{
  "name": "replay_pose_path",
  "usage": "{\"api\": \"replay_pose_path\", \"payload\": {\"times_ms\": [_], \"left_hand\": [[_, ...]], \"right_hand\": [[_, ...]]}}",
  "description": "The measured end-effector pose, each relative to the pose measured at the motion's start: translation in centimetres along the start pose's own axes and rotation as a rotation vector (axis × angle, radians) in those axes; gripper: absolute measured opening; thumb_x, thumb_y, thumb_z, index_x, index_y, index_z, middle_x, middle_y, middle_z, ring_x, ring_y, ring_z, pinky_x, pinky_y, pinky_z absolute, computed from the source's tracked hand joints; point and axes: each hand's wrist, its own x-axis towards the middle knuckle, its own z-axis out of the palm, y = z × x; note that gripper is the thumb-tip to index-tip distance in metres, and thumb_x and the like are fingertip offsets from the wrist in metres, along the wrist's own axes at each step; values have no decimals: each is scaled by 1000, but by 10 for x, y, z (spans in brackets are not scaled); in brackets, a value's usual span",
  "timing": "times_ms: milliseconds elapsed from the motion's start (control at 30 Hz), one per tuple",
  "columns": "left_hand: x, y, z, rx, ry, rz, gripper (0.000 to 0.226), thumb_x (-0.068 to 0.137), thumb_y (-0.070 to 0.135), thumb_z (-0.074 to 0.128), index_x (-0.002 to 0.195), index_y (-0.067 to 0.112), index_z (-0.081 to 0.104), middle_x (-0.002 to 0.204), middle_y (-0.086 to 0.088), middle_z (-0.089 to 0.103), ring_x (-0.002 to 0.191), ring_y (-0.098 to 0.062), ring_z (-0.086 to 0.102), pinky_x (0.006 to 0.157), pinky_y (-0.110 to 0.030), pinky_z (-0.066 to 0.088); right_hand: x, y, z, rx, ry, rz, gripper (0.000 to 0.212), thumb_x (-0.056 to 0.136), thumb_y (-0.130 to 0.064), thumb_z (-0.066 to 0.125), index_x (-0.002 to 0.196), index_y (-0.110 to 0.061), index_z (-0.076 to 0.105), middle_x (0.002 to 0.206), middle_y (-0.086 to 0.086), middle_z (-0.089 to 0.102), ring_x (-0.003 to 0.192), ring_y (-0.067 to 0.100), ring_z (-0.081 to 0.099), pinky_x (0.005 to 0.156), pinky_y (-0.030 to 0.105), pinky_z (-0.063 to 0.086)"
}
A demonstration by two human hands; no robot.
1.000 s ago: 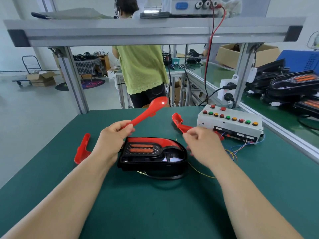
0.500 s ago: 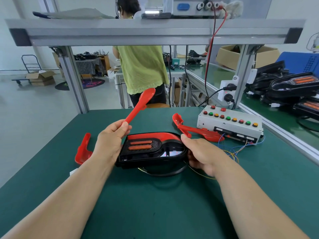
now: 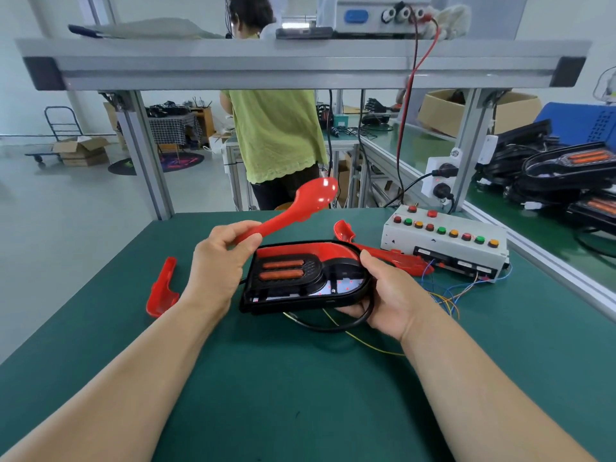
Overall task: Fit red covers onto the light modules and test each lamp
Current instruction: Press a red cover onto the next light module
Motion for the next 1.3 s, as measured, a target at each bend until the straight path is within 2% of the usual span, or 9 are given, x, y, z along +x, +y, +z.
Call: {"api": "replay_pose_path", "payload": {"times_ms": [100,233,300,400,433,567,700,1100,1300], "left_hand": [[3,9,-4,77,-84,50,34,90,14,69,85,47,76,103,12,65,96,5,59,89,-13,37],[-7,14,-5,146,-253,73,30,89,4,68,92,33,76,101,2,60,79,6,56,83,-10,42],[-11,14,-9,189,-273,81,27,89,3,68,96,29,75,102,-3,59,77,-1,54,87,-20,43],[-15,15,-17,183,-277,59,25,89,2,67,100,23,75,108,-11,58,92,-33,53,97,-41,44],[-18,14,-19,190,-288,59,25,89,1,67,101,21,75,106,-10,58,94,-35,52,99,-42,43],[-28,14,-21,236,-328,76,26,87,-2,68,98,21,76,98,-2,57,88,-5,54,95,-20,38],[-32,14,-16,275,-340,88,23,87,-1,69,100,16,76,98,-5,57,91,-2,56,86,-3,36],[-32,12,-19,275,-356,101,24,86,-3,69,100,15,76,97,-7,58,89,-4,56,88,-8,38],[-31,6,-18,281,-354,96,25,85,0,71,97,21,76,95,-3,58,91,-7,56,90,-13,40]], "right_hand": [[2,-1,-2,44,4,-20,46,107,-35,39,95,-5,70,84,13,77,66,23,75,46,34,57],[5,0,-4,74,2,-39,45,107,-35,39,95,-6,70,84,12,77,66,23,75,46,34,57],[6,0,-3,94,1,-45,44,107,-35,39,95,-8,70,84,11,77,67,22,75,48,35,59],[7,2,-3,135,-12,-51,45,107,-35,38,93,-9,72,89,12,77,72,23,76,55,37,62],[7,3,-3,143,-15,-55,45,107,-35,38,93,-9,72,91,12,77,74,23,76,58,38,62],[9,5,-3,148,2,-65,39,107,-36,41,106,-7,68,95,13,77,77,25,76,63,40,63],[11,6,-3,132,2,-75,42,107,-38,40,124,-7,64,104,14,76,81,25,75,61,38,62],[13,8,-8,169,38,-136,36,107,-35,43,99,-12,69,80,7,76,63,17,73,48,30,57],[14,9,-8,133,21,-137,38,106,-36,44,100,-11,71,86,9,77,69,18,74,53,32,60]]}}
